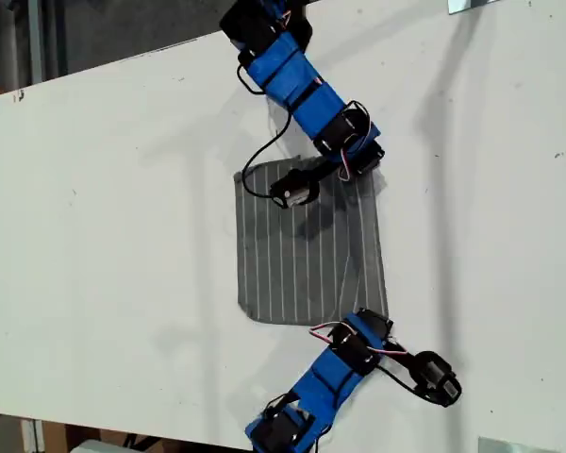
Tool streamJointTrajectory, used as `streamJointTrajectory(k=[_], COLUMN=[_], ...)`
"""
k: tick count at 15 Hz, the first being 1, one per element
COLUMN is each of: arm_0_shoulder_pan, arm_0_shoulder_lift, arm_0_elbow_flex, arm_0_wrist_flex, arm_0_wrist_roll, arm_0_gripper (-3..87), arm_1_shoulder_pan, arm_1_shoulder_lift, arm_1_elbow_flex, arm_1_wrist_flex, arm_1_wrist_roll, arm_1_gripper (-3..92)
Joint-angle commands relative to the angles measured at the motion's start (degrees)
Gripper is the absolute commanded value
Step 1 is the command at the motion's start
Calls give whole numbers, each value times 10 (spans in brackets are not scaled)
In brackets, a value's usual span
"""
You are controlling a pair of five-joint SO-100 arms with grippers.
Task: Grasp corners of a square towel and fold twice.
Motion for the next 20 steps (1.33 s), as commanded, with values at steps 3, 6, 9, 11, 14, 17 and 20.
streamJointTrajectory(k=[3, 6, 9, 11, 14, 17, 20], arm_0_shoulder_pan=[-21, -37, -98, -157, -257, -353, -423], arm_0_shoulder_lift=[138, 207, 289, 309, 381, 506, 594], arm_0_elbow_flex=[-28, -25, 13, 20, 106, 279, 418], arm_0_wrist_flex=[55, 72, 78, 79, 79, 38, -18], arm_0_wrist_roll=[51, 96, 160, 214, 268, 294, 324], arm_0_gripper=[-3, -3, -3, -3, -3, -3, -3], arm_1_shoulder_pan=[-4, 6, 79, 145, 246, 339, 403], arm_1_shoulder_lift=[101, 154, 214, 250, 303, 378, 392], arm_1_elbow_flex=[-51, -69, -61, -40, 8, 105, 161], arm_1_wrist_flex=[52, 104, 135, 126, 117, 105, 76], arm_1_wrist_roll=[-2, -12, -69, -117, -169, -200, -229], arm_1_gripper=[-1, -1, -1, -1, -1, -1, -1])
